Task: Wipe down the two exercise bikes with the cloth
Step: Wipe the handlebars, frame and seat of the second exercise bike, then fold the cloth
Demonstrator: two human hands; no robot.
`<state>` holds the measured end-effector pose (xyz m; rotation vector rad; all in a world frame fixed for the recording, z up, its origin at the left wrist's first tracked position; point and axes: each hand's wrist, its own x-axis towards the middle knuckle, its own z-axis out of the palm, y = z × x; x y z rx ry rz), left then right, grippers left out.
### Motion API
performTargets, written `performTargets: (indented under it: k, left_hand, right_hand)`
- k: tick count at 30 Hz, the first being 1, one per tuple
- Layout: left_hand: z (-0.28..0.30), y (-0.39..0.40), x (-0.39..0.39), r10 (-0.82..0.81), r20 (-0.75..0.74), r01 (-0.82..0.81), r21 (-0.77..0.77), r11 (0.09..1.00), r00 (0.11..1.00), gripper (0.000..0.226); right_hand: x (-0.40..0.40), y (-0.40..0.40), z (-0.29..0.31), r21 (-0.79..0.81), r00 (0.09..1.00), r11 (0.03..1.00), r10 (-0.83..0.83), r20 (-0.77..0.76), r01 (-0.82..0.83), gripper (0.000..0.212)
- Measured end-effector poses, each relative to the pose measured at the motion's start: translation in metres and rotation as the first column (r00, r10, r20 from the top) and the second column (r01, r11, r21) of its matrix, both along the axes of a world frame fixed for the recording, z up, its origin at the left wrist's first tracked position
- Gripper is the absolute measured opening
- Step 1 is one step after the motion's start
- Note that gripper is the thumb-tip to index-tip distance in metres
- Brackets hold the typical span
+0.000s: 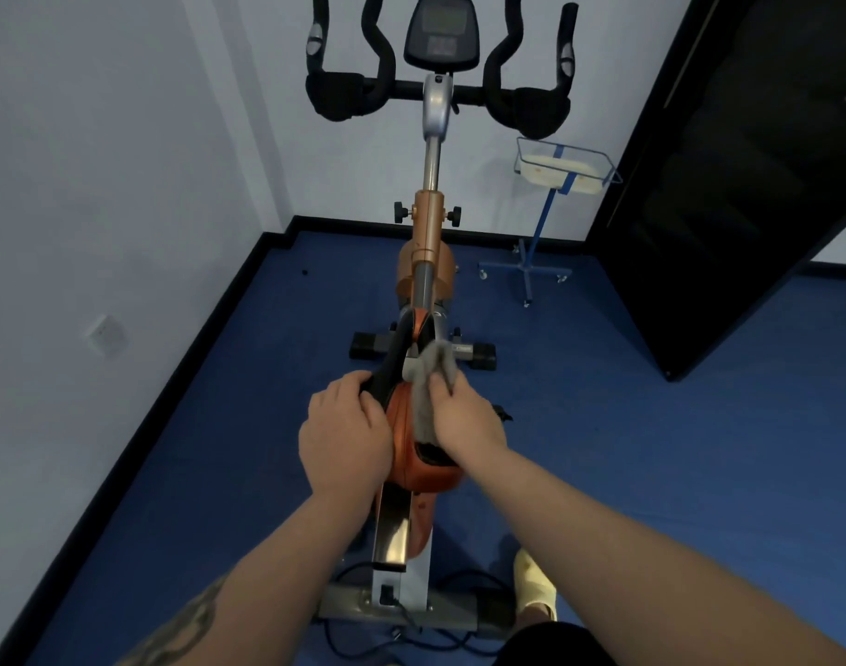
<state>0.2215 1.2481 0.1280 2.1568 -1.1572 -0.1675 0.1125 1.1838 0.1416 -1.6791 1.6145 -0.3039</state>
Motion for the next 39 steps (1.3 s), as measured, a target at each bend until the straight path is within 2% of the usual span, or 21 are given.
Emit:
performTargets:
  k: [1,3,6,9,11,14,16,17,20,21,23,26,28,30,33,35,36,39]
  left_hand:
    - [0.0,0.0,0.0,0.004,0.002,-0.004,-0.007,1.0,1.0,0.031]
    - [-0.002,0.0,0.002,0.01,-0.009,-0.01,-0.02,1.0,1.0,0.031]
    - [-0.002,-0.001,0.001,0.017,-0.054,-0.02,-0.048,0.999,0.998,0.03]
    - [-0.005,-0.001,0.001,0.058,-0.131,-0.069,-0.082,0.994,0.99,0.03]
    - [-0.007,-0.001,0.002,0.129,-0.26,-0.159,-0.101,0.982,0.957,0.031]
    - [-0.004,-0.001,0.008,0.233,-0.52,-0.297,-0.041,0.954,0.822,0.034]
    - [0.0,0.0,0.011,0.221,-0.649,-0.269,0.027,0.963,0.728,0.039]
    - [0.002,0.001,0.013,0.201,-0.733,-0.266,0.029,0.963,0.65,0.042]
    - [0.015,0.007,0.02,0.087,-0.944,-0.291,-0.01,0.957,0.318,0.051]
    - [0.016,0.008,0.022,0.05,-0.959,-0.273,-0.028,0.962,0.277,0.052]
    - [0.017,0.008,0.023,0.032,-0.948,-0.211,-0.038,0.977,0.316,0.049]
    - [0.021,0.005,0.023,0.035,-0.914,-0.113,-0.012,0.993,0.405,0.042]
    - [0.026,0.0,0.026,0.006,-0.829,-0.008,0.003,1.0,0.559,0.031]
    - [0.037,-0.008,0.031,-0.061,-0.699,0.099,0.013,0.995,0.712,0.019]
    - [0.062,-0.026,0.035,-0.195,-0.638,0.273,0.025,0.962,0.745,0.012]
    - [0.078,-0.041,0.035,-0.278,-0.581,0.367,0.039,0.93,0.765,0.011]
    - [0.085,-0.05,0.033,-0.304,-0.539,0.394,0.055,0.918,0.785,0.009]
    - [0.109,-0.074,0.025,-0.35,-0.399,0.436,0.147,0.888,0.847,0.019]
  right_hand:
    - [0.003,0.004,0.0,-0.009,0.999,0.999,-0.033,-0.012,0.033,0.045]
    - [0.003,0.034,-0.006,-0.179,0.997,0.983,-0.037,-0.064,0.025,0.046]
    - [-0.006,0.058,-0.012,-0.328,0.991,0.939,0.063,-0.121,-0.1,0.051]
    - [-0.004,0.026,-0.004,-0.205,0.993,0.973,0.087,-0.08,-0.102,0.052]
    - [0.0,0.028,-0.001,-0.19,0.987,0.974,0.103,-0.124,-0.126,0.053]
    - [0.002,0.058,-0.005,-0.351,0.919,0.881,0.192,-0.345,-0.316,0.053]
    - [0.006,0.065,-0.005,-0.425,0.857,0.77,0.295,-0.424,-0.475,0.05]
    - [0.012,0.061,-0.003,-0.444,0.816,0.701,0.364,-0.45,-0.558,0.049]
    - [0.032,0.036,0.002,-0.417,0.684,0.542,0.578,-0.445,-0.73,0.048]
    - [0.036,0.023,0.003,-0.386,0.652,0.525,0.625,-0.429,-0.758,0.048]
    - [0.039,-0.001,0.004,-0.339,0.637,0.54,0.653,-0.409,-0.771,0.051]
    - [0.035,-0.017,0.0,-0.372,0.727,0.624,0.58,-0.368,-0.687,0.052]
    - [0.03,-0.014,-0.002,-0.435,0.78,0.65,0.557,-0.285,-0.623,0.049]
    - [0.025,-0.014,0.004,-0.46,0.813,0.693,0.569,-0.124,-0.555,0.041]
    - [0.009,-0.029,0.03,-0.318,0.851,0.835,0.508,0.131,-0.449,0.026]
    - [-0.002,-0.042,0.047,-0.218,0.858,0.885,0.456,0.234,-0.411,0.013]
    - [-0.007,-0.048,0.055,-0.177,0.863,0.902,0.43,0.264,-0.395,0.008]
    - [-0.017,-0.063,0.074,-0.088,0.895,0.933,0.358,0.266,-0.348,0.017]
